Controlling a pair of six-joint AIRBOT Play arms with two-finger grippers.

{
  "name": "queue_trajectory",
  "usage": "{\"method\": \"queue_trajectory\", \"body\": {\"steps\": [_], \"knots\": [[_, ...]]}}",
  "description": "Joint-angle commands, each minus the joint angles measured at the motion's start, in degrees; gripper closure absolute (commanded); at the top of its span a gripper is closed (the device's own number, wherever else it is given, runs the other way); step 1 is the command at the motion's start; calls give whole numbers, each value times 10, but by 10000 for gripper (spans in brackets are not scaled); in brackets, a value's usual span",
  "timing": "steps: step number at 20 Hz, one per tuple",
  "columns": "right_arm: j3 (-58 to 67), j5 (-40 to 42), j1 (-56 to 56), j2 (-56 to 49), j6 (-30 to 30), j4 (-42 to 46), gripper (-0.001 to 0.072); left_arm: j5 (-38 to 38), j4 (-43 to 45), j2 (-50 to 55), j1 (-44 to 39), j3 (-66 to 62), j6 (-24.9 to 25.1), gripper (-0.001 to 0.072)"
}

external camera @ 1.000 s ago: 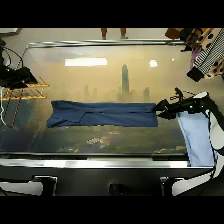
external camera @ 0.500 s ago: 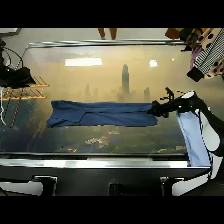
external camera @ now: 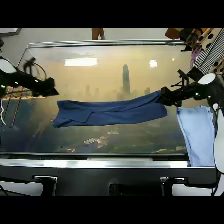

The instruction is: Fold the clothes and pants, and hang the long-sleeved shirts on hangers.

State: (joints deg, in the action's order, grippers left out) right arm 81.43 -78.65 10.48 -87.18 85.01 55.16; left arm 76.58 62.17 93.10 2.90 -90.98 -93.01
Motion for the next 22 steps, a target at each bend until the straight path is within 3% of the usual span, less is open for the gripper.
{"method": "queue_trajectory", "body": {"steps": [1,7,13,22], "knots": [[42,-55,0,45,58,31,683,-156,-124,7,-72,123,0,695],[47,-57,0,109,97,59,683,-267,-260,84,-234,140,13,695],[47,-79,0,134,117,62,683,-281,-307,163,-325,78,13,695],[59,-62,0,149,133,62,684,-267,-345,250,-384,-38,-11,695]]}}
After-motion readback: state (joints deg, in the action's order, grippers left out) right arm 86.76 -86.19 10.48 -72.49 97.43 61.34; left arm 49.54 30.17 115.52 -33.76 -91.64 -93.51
